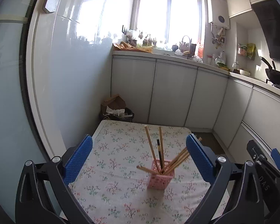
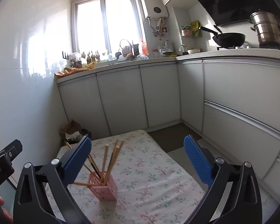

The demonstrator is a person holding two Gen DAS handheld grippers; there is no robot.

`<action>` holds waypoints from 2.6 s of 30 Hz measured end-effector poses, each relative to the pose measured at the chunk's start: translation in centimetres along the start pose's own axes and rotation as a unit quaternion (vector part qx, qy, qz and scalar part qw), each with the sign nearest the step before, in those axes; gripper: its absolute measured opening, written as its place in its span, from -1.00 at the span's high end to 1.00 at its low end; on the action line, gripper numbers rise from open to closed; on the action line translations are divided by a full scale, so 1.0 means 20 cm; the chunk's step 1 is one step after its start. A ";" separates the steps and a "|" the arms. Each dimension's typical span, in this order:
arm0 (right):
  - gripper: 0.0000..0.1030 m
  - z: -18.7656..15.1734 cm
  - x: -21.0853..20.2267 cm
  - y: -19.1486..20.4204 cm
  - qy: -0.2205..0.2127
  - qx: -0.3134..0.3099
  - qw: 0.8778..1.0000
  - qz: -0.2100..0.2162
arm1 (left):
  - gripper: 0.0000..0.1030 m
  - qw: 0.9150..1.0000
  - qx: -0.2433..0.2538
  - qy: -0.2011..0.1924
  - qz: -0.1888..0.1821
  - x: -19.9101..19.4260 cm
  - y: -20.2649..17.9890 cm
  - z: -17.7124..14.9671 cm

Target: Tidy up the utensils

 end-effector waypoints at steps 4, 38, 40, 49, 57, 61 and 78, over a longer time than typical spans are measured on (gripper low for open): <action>-0.88 -0.06 -0.12 -0.07 0.006 -0.017 0.999 -0.026 | -0.86 1.000 0.007 0.012 -0.004 -0.08 -0.02 -0.07; -0.88 -0.26 -0.51 -0.33 0.085 0.039 0.994 -0.064 | -0.86 0.999 0.029 0.027 0.012 -0.48 -0.13 -0.24; -0.88 -0.26 -0.51 -0.33 0.087 0.039 0.993 -0.064 | -0.87 0.999 0.029 0.030 0.012 -0.47 -0.13 -0.25; -0.88 -0.25 -0.53 -0.32 0.090 0.040 0.993 -0.057 | -0.87 0.999 0.019 0.040 0.012 -0.46 -0.10 -0.25; -0.88 -0.25 -0.55 -0.33 0.088 0.042 0.994 -0.053 | -0.87 0.999 0.024 0.042 0.012 -0.45 -0.10 -0.26; -0.88 -0.26 -0.55 -0.32 0.091 0.040 0.994 -0.051 | -0.87 0.999 0.020 0.042 0.012 -0.45 -0.09 -0.26; -0.88 -0.27 -0.54 -0.31 0.097 0.037 0.994 -0.043 | -0.87 0.999 0.027 0.043 0.020 -0.44 -0.08 -0.28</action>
Point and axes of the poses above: each gripper's, at about its wrist camera, not at the fingertips, and x roughly the way its jaws point, y to its left, z to its top, the point moved 10 cm from there along x, roughly the way its jaws point, and after that the axes turned 7 degrees about -x, right-handed, at the moved point
